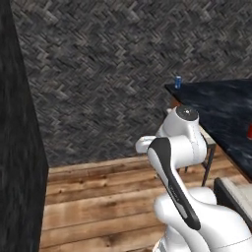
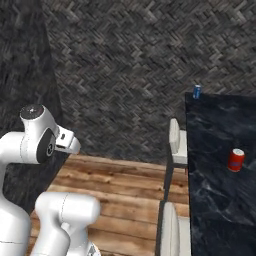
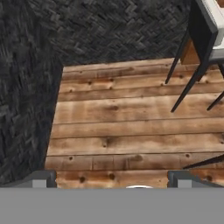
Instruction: Four empty soda cans are scattered around the kitchen. Gather all the cans and cluster them next to the stove for recycling.
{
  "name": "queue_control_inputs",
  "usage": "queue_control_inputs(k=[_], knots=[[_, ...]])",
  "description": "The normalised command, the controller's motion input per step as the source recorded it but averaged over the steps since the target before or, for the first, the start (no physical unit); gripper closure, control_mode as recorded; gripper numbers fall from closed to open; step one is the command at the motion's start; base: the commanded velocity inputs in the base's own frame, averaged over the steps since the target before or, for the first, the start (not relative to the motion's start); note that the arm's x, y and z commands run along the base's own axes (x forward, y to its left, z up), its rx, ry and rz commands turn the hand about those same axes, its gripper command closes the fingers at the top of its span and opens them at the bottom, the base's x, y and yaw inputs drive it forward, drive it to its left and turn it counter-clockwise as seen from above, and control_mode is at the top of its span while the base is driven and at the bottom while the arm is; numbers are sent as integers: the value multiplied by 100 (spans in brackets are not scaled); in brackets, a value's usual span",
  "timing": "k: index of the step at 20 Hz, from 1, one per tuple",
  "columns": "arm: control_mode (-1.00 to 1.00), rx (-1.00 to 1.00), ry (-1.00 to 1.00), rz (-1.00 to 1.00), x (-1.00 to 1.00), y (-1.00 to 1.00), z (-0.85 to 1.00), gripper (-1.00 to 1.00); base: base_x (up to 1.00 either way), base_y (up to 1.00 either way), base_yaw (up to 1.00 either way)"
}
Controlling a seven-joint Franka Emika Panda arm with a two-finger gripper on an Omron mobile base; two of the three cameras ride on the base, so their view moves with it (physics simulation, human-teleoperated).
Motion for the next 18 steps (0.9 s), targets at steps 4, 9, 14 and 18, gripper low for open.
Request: queue_control_inputs(k=[4, 9, 14, 18], knots=[[100, 0, 0, 0, 0, 0, 0, -100, 52, 16, -20], [100, 0, 0, 0, 0, 0, 0, -100, 49, 25, -29], [100, 0, 0, 0, 0, 0, 0, -100, 44, 27, -38], [100, 0, 0, 0, 0, 0, 0, -100, 48, 28, -34]])
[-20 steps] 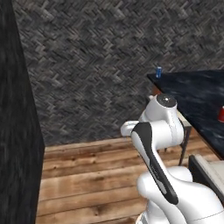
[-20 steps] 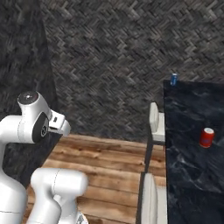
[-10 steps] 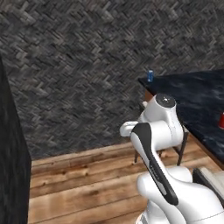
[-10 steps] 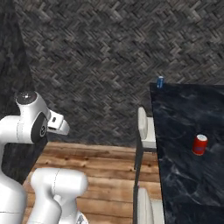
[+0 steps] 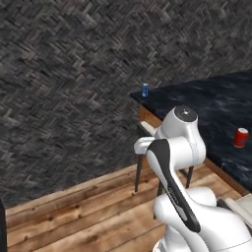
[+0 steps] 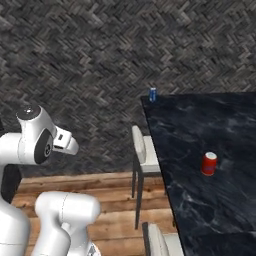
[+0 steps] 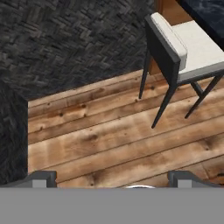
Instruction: Four empty soda cans are scattered around the kitchen. Gather all the cans and cluster them next to the stove for recycling.
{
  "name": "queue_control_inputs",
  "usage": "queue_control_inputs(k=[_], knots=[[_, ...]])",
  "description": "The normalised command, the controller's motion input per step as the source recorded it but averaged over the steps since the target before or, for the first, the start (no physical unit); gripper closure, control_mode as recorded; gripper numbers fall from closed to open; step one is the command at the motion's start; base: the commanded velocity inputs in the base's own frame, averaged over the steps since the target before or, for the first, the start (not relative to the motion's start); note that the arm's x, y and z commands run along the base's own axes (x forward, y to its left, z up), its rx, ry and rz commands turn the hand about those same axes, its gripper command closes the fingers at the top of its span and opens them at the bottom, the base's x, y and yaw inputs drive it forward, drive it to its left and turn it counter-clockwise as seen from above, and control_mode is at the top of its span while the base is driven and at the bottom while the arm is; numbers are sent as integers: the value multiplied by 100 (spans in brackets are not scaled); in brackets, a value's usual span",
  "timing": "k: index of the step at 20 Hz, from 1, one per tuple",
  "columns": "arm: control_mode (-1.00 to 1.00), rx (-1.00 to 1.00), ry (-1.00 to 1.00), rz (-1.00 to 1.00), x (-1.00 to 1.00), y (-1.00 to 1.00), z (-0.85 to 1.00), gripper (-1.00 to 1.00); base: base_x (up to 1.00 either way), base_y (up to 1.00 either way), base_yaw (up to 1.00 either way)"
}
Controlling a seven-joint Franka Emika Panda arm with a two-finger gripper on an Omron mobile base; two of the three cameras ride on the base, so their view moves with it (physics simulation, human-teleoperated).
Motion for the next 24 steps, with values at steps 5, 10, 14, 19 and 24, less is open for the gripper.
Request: queue_control_inputs(k=[5, 10, 14, 19, 24], knots=[[100, 0, 0, 0, 0, 0, 0, -100, 53, 28, -25], [100, 0, 0, 0, 0, 0, 0, -100, 52, 28, -28], [100, 0, 0, 0, 0, 0, 0, -100, 52, 28, -30], [100, 0, 0, 0, 0, 0, 0, -100, 52, 29, -30], [100, 0, 0, 0, 0, 0, 0, -100, 52, 29, -32]])
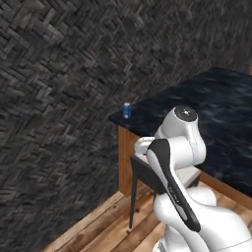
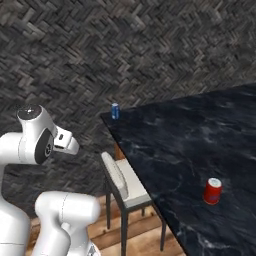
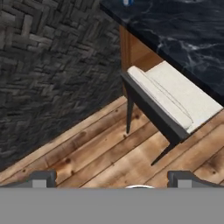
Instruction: Four empty soda cans are scattered around the kitchen. Gather all the cans and cluster them next to the stove for recycling.
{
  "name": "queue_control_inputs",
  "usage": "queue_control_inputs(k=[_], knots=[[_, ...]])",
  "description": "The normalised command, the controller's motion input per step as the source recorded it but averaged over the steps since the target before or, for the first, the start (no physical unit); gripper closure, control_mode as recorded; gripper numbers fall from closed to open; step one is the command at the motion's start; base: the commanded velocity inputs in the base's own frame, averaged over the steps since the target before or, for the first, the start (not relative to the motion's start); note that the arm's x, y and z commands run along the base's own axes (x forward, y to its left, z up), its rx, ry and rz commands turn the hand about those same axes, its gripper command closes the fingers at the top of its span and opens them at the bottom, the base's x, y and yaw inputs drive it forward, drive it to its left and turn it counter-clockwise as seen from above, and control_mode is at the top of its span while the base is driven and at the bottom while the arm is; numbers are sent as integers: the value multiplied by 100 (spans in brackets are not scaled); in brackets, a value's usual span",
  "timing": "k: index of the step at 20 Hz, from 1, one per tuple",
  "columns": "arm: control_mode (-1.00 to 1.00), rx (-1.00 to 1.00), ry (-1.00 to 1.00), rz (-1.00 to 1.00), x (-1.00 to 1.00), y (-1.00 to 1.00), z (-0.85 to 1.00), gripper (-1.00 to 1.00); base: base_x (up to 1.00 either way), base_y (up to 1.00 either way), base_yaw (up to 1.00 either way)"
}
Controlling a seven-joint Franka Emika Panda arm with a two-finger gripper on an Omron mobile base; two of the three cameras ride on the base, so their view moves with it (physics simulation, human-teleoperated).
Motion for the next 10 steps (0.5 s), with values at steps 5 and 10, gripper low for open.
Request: queue_control_inputs(k=[5, 10], knots=[[100, 0, 0, 0, 0, 0, 0, -100, 52, 29, -33], [100, 0, 0, 0, 0, 0, 0, -100, 52, 28, -31]])
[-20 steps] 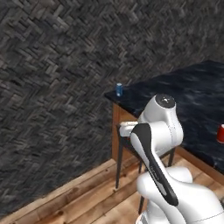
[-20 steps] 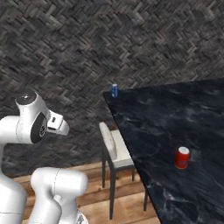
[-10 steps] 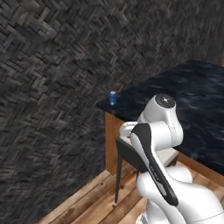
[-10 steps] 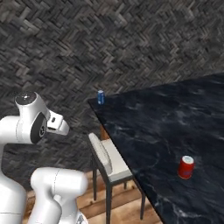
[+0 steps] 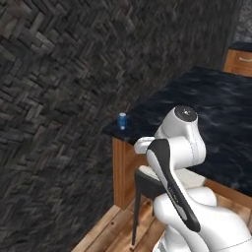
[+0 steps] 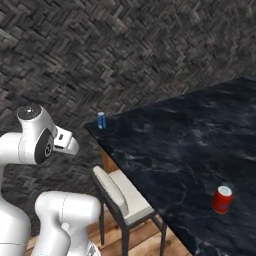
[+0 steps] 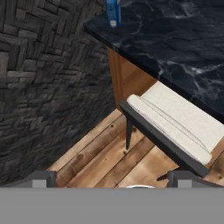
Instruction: Four empty soda cans are scattered around the kitchen. Gather all the cans and cluster them next to the stove for recycling.
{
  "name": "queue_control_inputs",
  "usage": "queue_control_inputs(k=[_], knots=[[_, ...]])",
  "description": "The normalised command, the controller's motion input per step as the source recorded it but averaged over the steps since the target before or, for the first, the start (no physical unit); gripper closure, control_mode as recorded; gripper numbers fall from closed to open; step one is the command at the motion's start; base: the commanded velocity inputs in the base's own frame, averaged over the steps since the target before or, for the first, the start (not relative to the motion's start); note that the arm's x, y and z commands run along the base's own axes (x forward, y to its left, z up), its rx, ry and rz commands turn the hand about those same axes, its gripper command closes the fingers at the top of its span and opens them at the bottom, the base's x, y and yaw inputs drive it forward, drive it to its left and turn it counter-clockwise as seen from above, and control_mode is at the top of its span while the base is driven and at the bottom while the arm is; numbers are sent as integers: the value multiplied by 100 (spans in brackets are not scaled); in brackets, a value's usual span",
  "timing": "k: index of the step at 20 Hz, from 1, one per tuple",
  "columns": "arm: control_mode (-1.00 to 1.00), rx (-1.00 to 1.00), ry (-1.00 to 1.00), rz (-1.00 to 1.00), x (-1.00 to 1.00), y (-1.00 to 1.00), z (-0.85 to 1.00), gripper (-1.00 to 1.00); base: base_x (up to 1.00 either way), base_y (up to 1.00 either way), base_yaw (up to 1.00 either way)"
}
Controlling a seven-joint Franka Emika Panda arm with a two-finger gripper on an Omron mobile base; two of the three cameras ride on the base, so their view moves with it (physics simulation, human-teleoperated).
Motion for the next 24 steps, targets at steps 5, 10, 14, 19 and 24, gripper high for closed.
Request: queue_control_inputs(k=[5, 10, 14, 19, 24], knots=[[100, 0, 0, 0, 0, 0, 0, -100, 51, 18, -29], [100, 0, 0, 0, 0, 0, 0, -100, 51, 10, -25], [100, 0, 0, 0, 0, 0, 0, -100, 51, 17, -17], [100, 0, 0, 0, 0, 0, 0, -100, 26, 25, -13], [100, 0, 0, 0, 0, 0, 0, -100, 3, 2, -1]])
